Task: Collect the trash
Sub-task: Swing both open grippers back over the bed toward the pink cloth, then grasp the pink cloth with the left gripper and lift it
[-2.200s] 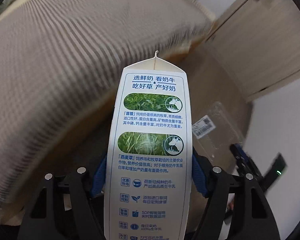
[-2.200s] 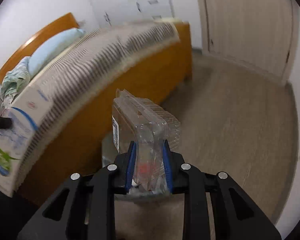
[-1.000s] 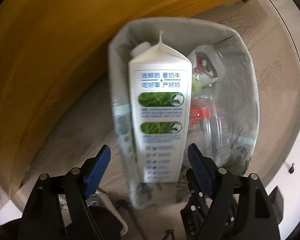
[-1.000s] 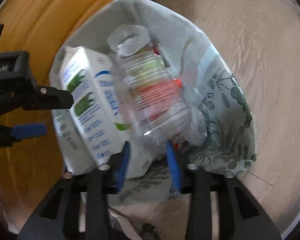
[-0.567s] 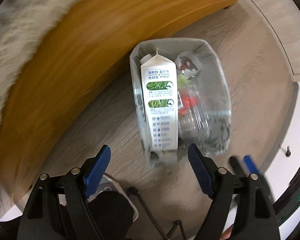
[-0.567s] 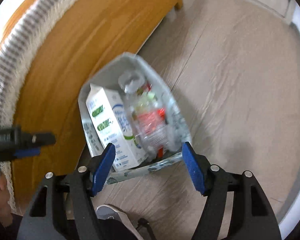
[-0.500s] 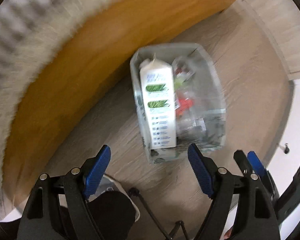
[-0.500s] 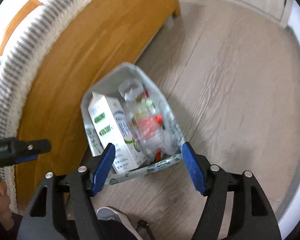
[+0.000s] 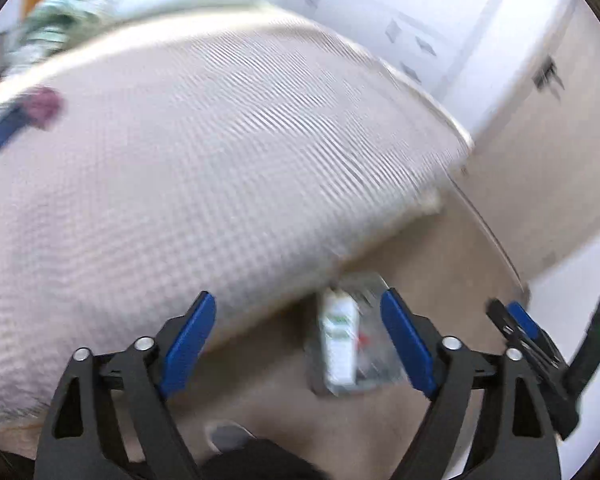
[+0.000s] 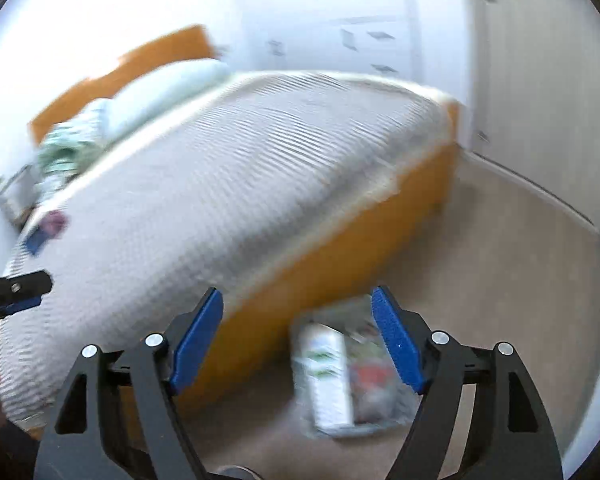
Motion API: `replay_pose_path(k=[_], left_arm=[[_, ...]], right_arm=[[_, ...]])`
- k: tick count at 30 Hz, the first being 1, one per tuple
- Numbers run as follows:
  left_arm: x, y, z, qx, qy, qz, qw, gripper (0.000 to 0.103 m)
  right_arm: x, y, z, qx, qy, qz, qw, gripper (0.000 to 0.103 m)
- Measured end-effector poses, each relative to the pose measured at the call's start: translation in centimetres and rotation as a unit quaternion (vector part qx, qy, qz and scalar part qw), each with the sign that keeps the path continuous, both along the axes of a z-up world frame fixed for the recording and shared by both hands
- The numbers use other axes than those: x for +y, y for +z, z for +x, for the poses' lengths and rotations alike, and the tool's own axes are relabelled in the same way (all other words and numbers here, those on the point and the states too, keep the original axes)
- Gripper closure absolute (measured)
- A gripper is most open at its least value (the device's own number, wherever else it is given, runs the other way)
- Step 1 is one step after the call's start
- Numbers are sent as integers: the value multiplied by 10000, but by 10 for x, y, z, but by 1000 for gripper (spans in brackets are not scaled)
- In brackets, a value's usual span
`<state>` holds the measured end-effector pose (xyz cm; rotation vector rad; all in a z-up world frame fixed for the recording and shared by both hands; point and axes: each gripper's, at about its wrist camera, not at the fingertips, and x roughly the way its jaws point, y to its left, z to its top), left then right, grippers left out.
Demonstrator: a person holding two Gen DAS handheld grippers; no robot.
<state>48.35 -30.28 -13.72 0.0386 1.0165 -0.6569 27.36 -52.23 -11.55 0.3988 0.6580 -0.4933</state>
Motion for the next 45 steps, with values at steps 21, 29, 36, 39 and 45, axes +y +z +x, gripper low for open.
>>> replay_pose_path(k=[21, 29, 36, 39, 45], left_arm=[[270, -55, 202, 390, 2687, -649, 9602, 18], [259, -66, 245, -302, 2573, -528, 9644, 22], [203, -69, 341, -741, 2245, 200, 9714, 22], [184, -77, 393, -628, 2553, 505, 9635, 22], [173, -93, 440, -466, 2543, 748, 9631, 93]], right_arm=[[217, -3, 292, -95, 1706, -284, 9849, 29], [190, -41, 348, -301, 1505, 295, 9877, 29], [147, -37, 350, -351, 1265, 857, 9876, 29], [133, -43, 355, -321, 1316, 1194, 9836, 29], [135, -47, 368, -268, 1546, 1466, 9767, 29]])
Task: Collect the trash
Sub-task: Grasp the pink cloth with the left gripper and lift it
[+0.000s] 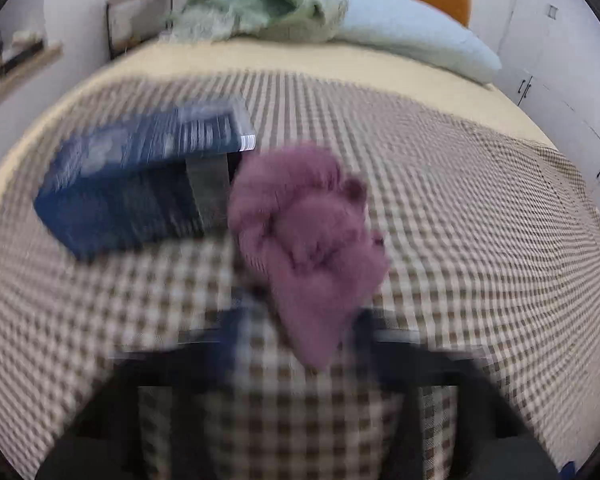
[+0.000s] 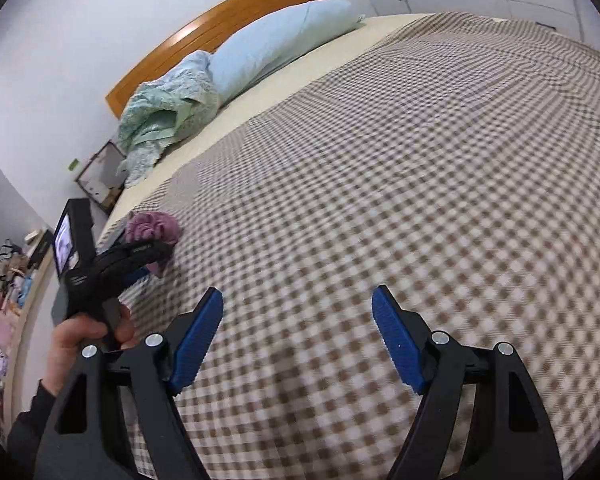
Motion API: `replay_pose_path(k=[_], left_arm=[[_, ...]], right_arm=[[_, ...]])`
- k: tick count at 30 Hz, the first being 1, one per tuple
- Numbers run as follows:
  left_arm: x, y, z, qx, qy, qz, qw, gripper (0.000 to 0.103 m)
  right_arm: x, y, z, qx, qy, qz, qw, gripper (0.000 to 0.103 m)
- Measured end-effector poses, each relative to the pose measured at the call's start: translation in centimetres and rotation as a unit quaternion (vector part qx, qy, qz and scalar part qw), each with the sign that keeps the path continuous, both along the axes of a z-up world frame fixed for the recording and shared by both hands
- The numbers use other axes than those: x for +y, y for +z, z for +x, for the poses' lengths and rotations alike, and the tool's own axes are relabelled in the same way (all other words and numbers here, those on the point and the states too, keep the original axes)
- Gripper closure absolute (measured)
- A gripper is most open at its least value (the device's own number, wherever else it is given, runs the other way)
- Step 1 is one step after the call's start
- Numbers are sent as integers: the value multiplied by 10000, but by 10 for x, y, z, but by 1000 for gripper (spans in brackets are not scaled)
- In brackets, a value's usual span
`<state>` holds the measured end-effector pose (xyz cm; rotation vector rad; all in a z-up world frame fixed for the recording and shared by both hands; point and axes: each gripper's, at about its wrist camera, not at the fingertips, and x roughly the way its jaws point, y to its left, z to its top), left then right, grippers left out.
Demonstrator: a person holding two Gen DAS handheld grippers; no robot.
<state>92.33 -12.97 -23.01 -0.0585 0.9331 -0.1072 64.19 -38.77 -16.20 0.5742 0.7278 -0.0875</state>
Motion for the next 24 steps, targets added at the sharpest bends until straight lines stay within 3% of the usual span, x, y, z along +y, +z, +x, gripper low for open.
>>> replay_pose_path(k=[2, 6, 10, 12, 14, 17, 20, 21, 22, 23, 24], left_arm=[[9, 10, -15, 26, -66, -54, 10000, 95], [65, 36, -87, 238, 457, -611, 9968, 96], [135, 59, -133, 155, 1172, -820, 9896, 96], [164, 70, -142, -30, 1415, -999, 9849, 96], [190, 74, -149, -167, 1669, -942, 9813, 96], [225, 66, -147, -31, 2022, -879, 9754, 96], [266, 56, -149, 171, 2204, -1532, 9632, 96], [277, 53, -148, 207, 2269, -1561, 9611, 96], [284, 51, -147, 193, 2343, -1518, 9600, 96], [292, 51, -146, 165, 2405, -1457, 9595, 96], [297, 53, -146, 144, 2415, -1432, 9597, 96]], right_arm=[[8, -1, 5, 68, 129, -129, 9998, 29], [18, -4, 13, 99, 202, -161, 9996, 29], [36, -1, 12, 67, 499, -585, 9970, 29], [45, -1, 12, 38, 621, -828, 9946, 29], [54, -1, 10, 9, 742, -1108, 9911, 29], [65, -4, 8, -64, 1082, -1496, 9828, 29], [78, 7, 24, -36, 1404, -2195, 9654, 29], [86, 20, 38, -94, 1650, -2510, 9538, 29], [101, 37, 56, -193, 2015, -2900, 9354, 27], [115, 49, 72, -244, 2369, -3209, 9167, 16], [141, 63, 95, -286, 3020, -3693, 8784, 13]])
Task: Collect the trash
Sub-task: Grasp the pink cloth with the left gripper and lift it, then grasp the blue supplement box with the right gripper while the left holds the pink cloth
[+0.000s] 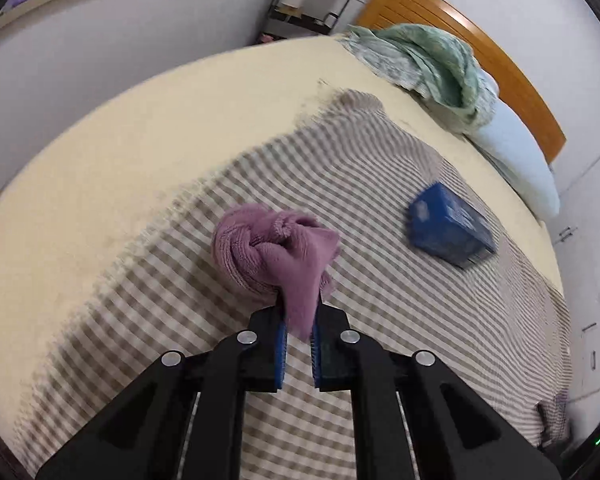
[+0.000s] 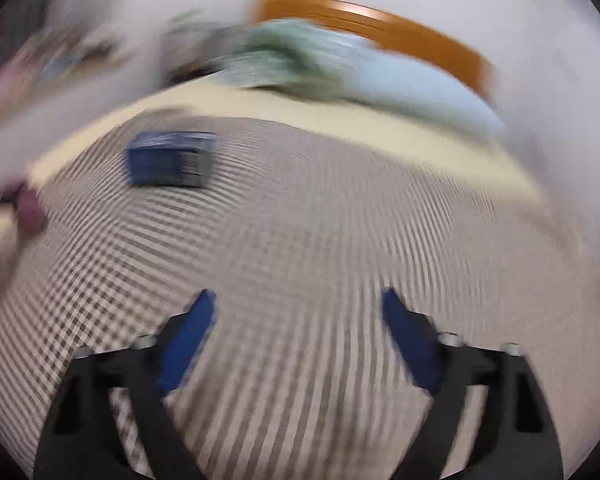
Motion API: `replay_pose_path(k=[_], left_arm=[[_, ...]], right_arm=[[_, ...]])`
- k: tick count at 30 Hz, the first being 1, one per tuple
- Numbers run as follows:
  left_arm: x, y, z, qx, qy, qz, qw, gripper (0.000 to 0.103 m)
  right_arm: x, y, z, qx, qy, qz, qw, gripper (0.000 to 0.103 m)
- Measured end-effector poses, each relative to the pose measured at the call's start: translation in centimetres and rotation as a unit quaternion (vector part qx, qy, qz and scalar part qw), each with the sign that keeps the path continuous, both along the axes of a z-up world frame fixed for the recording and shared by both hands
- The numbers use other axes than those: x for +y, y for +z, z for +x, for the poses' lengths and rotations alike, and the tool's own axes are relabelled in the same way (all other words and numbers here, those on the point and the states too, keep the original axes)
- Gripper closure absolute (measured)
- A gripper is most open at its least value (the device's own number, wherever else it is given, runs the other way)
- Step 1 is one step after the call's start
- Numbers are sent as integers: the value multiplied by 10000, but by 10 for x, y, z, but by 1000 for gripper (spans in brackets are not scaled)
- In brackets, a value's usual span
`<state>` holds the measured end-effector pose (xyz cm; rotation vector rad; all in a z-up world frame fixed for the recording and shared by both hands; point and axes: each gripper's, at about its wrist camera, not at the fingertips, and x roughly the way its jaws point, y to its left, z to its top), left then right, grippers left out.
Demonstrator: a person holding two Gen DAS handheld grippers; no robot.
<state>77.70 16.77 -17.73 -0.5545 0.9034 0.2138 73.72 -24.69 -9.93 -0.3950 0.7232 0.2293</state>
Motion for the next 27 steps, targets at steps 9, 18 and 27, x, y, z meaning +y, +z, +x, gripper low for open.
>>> replay_pose_path(k=[9, 18, 27], left_arm=[[4, -15, 18, -74, -395, -740, 9965, 97], [-2, -9, 17, -239, -826, -739, 9935, 96], [6, -9, 13, -278, -753, -765, 9938, 97]], right_arm=[[199, -23, 183, 1618, 3074, -3799, 8573, 13], [253, -105, 245, 2526, 3250, -4484, 7934, 13], [202, -66, 214, 2961, 1725, -1786, 9223, 37]])
